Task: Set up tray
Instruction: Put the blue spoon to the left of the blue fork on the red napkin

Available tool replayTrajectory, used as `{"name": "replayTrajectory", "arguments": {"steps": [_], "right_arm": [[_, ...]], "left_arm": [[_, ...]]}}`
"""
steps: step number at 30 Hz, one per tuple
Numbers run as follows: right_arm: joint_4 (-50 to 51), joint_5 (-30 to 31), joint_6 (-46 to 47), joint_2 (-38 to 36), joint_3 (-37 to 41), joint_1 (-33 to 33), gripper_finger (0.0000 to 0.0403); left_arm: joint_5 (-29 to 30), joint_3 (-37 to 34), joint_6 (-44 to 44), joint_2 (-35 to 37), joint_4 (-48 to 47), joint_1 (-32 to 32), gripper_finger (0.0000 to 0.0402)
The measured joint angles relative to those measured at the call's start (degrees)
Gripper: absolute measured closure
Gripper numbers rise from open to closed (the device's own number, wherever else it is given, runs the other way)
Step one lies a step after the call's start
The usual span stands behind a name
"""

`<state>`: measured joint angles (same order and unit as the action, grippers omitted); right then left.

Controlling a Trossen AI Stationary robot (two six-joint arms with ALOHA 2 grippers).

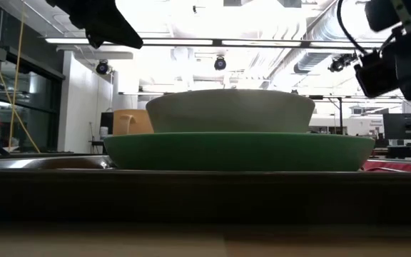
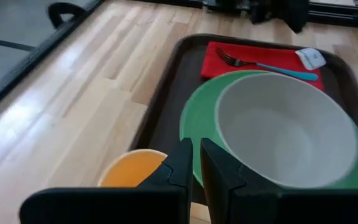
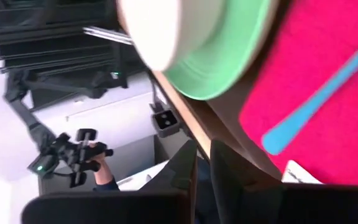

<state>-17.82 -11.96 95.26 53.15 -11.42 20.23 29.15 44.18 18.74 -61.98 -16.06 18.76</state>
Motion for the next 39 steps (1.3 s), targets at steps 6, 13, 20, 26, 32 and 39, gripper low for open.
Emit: {"name": "replayTrajectory", "arguments": {"steps": [6, 13, 20, 26, 32, 39], "right_arm": [[4.2, 4.4, -4.7, -8.6, 0.0, 0.0, 0.038], [10.9, 8.9, -13.6, -18.6, 0.0, 0.0, 0.038], [16.3, 13.4, -25.2, -27.6, 0.0, 0.0, 0.038], [18.5, 17.4, -34.6, -34.3, 0.0, 0.0, 0.038], [21.2, 20.8, -41.7, -39.5, 0.0, 0.0, 0.038], [21.5, 22.4, -47.9, -43.9, 0.0, 0.0, 0.0378]], "left_arm": [[-5.2, 0.0, 2.1, 0.0, -0.2, 0.0, 0.0339], [-9.8, 0.0, 2.5, 0.0, -0.6, 0.0, 0.0339], [-14.3, 0.0, 5.6, 0.0, -0.5, 0.0, 0.0339], [-17.1, 0.0, 2.7, 0.0, -0.4, 0.0, 0.0339], [-17.9, 0.0, 3.4, 0.0, -1.1, 0.5, 0.0339], [-15.2, -0.1, 17.1, 0.9, -9.1, 7.5, 0.0339]]}}
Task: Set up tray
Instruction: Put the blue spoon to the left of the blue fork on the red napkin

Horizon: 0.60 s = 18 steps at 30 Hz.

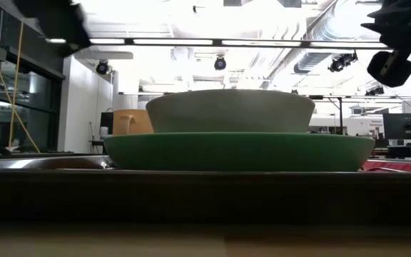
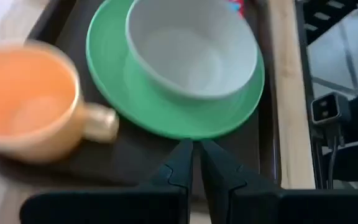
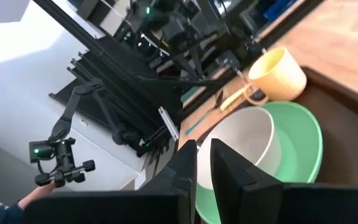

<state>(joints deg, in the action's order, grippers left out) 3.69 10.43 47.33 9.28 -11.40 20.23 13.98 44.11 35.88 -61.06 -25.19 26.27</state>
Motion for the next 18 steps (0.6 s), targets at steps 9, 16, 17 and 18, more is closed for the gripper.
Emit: {"name": "replayTrajectory", "arguments": {"steps": [9, 16, 17, 18], "right_arm": [[0.7, 1.5, -4.0, -2.9, 0.0, 0.0, 0.0383], [1.4, 1.8, -9.0, -3.0, 0.0, 0.0, 0.0384], [1.5, 1.7, -9.7, -3.0, 0.0, 0.0, 0.0383], [1.5, 1.7, -10.2, -3.0, 0.0, 0.0, 0.0382]], "left_arm": [[13.9, 0.0, 20.2, 1.0, -7.2, 15.2, 0.0339], [18.6, 0.0, 30.9, 0.1, -10.8, 22.7, 0.0339], [18.8, 0.0, 31.8, -0.1, -11.2, 23.4, 0.0339], [18.9, 0.0, 32.6, -0.4, -11.4, 23.9, 0.0339]]}}
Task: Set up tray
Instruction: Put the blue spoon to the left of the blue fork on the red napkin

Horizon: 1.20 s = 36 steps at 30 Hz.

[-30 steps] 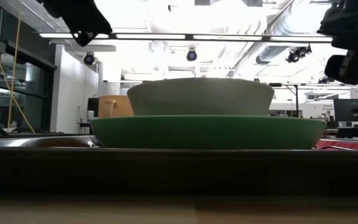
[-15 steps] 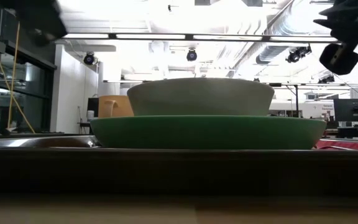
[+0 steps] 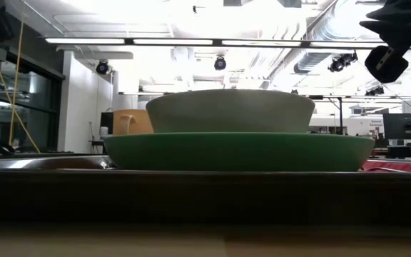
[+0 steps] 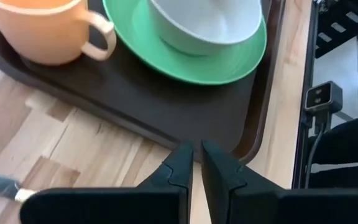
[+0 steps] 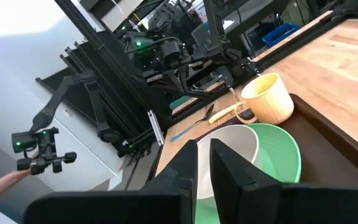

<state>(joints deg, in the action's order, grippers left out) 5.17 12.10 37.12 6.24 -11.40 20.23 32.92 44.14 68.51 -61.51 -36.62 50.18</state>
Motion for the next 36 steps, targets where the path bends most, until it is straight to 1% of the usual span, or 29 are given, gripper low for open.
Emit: {"name": "replayTrajectory", "arguments": {"steps": [3, 6, 9, 11, 13, 16, 21, 28, 31, 36], "right_arm": [[1.6, 0.0, -1.1, 0.0, 0.0, 0.0, 0.0377], [3.1, 1.4, -0.1, 0.0, 0.0, 0.0, 0.0372], [3.9, 3.5, 0.8, 0.0, 0.0, 0.0, 0.0366], [5.5, 3.9, -1.0, 0.0, 0.0, 0.0, 0.0364], [6.9, 3.9, -2.4, 0.0, 0.0, 0.0, 0.0362], [7.7, 3.9, -1.2, 0.0, 0.0, 0.0, 0.0362], [7.6, 3.6, -1.2, 0.0, 0.0, 0.0, 0.0367], [7.8, 2.1, -1.2, 0.0, 0.0, 0.0, 0.0364], [7.9, 1.4, -1.2, 0.0, 0.0, 0.0, 0.0361], [7.9, 1.4, -1.0, 0.0, 0.0, 0.0, 0.0365]], "left_arm": [[0.1, 0.0, 2.1, -0.9, -0.9, 1.0, 0.0339], [-0.6, 0.0, 2.5, -1.8, -1.1, 1.1, 0.0339], [-2.4, 0.0, 3.1, -2.2, -1.3, 1.3, 0.0339], [-4.6, 0.0, 4.9, -2.8, -1.9, 1.3, 0.0339], [-6.8, 0.0, 7.6, -3.3, -3.3, 1.3, 0.0339], [-9.8, 0.0, 12.2, -3.9, -5.4, 1.3, 0.0339], [-12.2, 0.0, 21.8, -4.3, -9.7, 2.1, 0.0339], [-13.4, 0.0, 40.3, -4.4, -12.9, 8.8, 0.0339], [-14.6, 0.0, 42.8, -5.2, -12.6, 10.4, 0.0339], [-16.3, 0.0, 42.6, -8.2, -12.1, 10.2, 0.0339]]}}
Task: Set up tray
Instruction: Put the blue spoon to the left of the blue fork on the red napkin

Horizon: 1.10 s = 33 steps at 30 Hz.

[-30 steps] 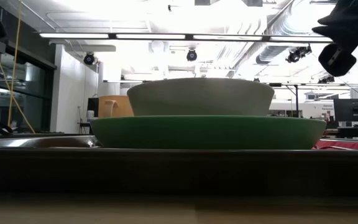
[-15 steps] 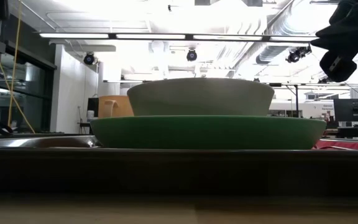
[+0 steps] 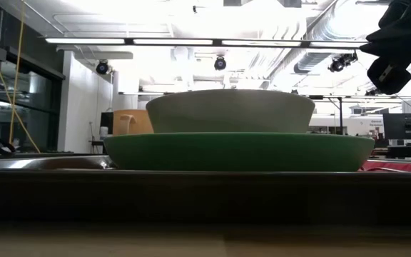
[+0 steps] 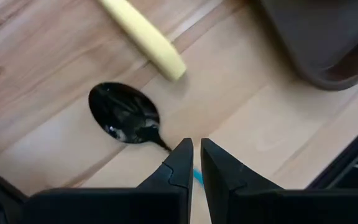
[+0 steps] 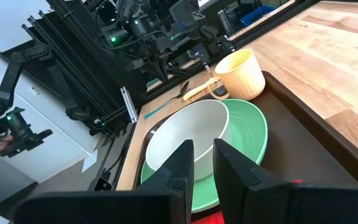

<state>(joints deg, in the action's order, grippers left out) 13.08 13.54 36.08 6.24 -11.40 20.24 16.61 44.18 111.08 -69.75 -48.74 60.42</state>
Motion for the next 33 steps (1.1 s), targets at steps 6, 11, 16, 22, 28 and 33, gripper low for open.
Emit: {"name": "replayTrajectory", "arguments": {"steps": [6, 11, 16, 22, 28, 33], "right_arm": [[-0.5, 0.0, 0.1, 0.0, 0.0, 0.0, 0.0367], [-0.5, 0.1, 2.5, 0.0, 0.0, 0.0, 0.0362], [-0.5, 0.0, 2.7, 0.0, 0.0, 0.0, 0.0363], [-0.5, 0.0, 2.7, 0.0, 0.0, 0.0, 0.0368], [-0.5, 0.0, 2.9, 0.0, 0.0, 0.0, 0.0364], [-0.5, 0.0, 2.9, 0.0, 0.0, 0.0, 0.0362]], "left_arm": [[-1.5, 0.0, -5.6, -3.5, 3.7, 0.0, 0.0339], [-1.4, 0.0, -9.7, -3.9, 8.7, 0.0, 0.0339], [-1.5, 0.0, -13.8, -3.9, 10.8, 0.0, 0.0339], [-1.5, 0.0, -13.6, -3.9, 13.2, 0.0, 0.0339], [-4.0, 0.0, -11.1, -3.9, 12.6, 0.0, 0.0339], [-8.9, 0.0, -5.0, -3.9, 12.6, 0.0, 0.0339]]}}
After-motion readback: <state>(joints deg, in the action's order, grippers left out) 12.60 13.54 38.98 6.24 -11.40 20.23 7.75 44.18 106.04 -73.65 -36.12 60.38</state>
